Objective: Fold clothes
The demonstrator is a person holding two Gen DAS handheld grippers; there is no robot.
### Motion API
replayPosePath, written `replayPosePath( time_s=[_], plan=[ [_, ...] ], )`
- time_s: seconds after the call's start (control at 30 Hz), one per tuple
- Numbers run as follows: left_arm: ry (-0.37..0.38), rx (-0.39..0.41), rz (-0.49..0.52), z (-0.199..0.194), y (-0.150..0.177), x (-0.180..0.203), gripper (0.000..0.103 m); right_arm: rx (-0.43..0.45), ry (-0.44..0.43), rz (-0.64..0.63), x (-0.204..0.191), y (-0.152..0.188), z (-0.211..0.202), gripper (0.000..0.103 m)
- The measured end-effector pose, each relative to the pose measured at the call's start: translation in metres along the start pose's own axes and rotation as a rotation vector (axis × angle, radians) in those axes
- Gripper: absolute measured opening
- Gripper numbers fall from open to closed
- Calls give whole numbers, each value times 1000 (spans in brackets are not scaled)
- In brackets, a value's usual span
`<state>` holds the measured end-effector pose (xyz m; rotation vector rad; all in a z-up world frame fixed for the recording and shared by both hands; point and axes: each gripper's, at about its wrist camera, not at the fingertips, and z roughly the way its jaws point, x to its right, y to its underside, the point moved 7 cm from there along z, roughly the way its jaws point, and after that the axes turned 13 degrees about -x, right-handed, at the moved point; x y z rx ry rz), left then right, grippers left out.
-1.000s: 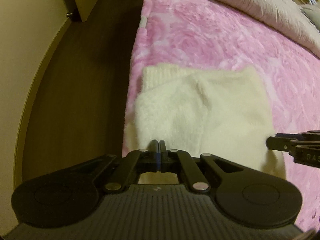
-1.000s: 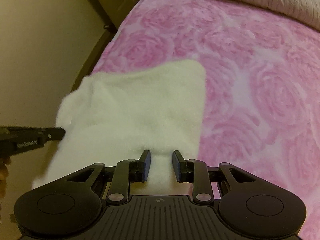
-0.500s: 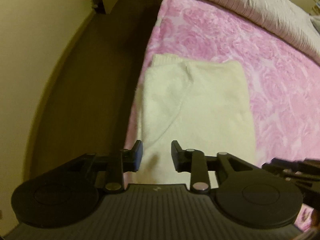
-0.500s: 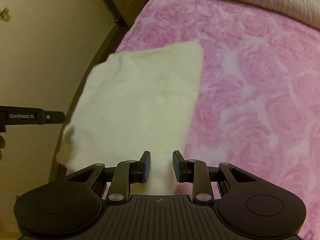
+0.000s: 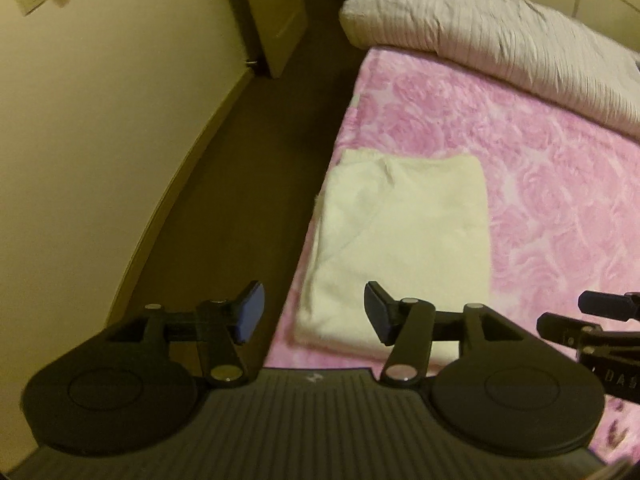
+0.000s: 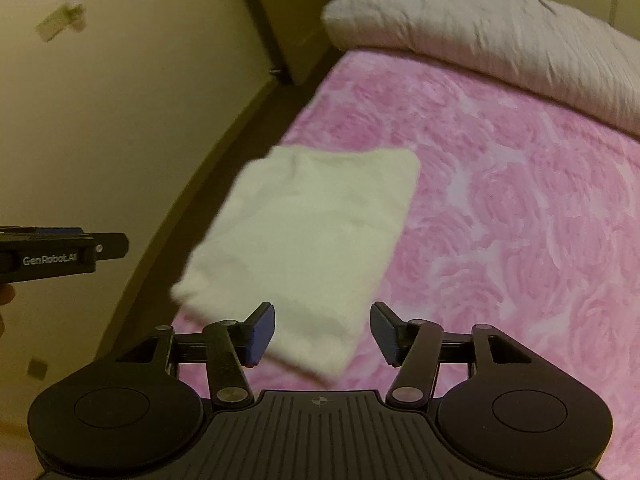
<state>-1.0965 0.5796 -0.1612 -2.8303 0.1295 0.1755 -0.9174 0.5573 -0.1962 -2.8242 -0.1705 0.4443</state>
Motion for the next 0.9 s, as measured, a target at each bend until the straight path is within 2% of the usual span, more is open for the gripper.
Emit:
replayPosePath(
  time_s=[0.27, 0.47, 0.6, 0.9],
  plan=[
    [-31, 46, -130, -63, 41, 21, 52, 34, -17, -134, 6, 24, -69, 63],
    [-87, 96, -186, -104, 61, 52, 52, 107, -64, -190, 33, 30, -118, 64],
    [-67, 102, -236, -124, 75, 80, 51, 136, -114, -209, 57, 32, -145, 64],
    [-11, 55, -373, -145, 118, 141, 50, 34, -98, -283, 111, 54, -164, 64]
  ],
)
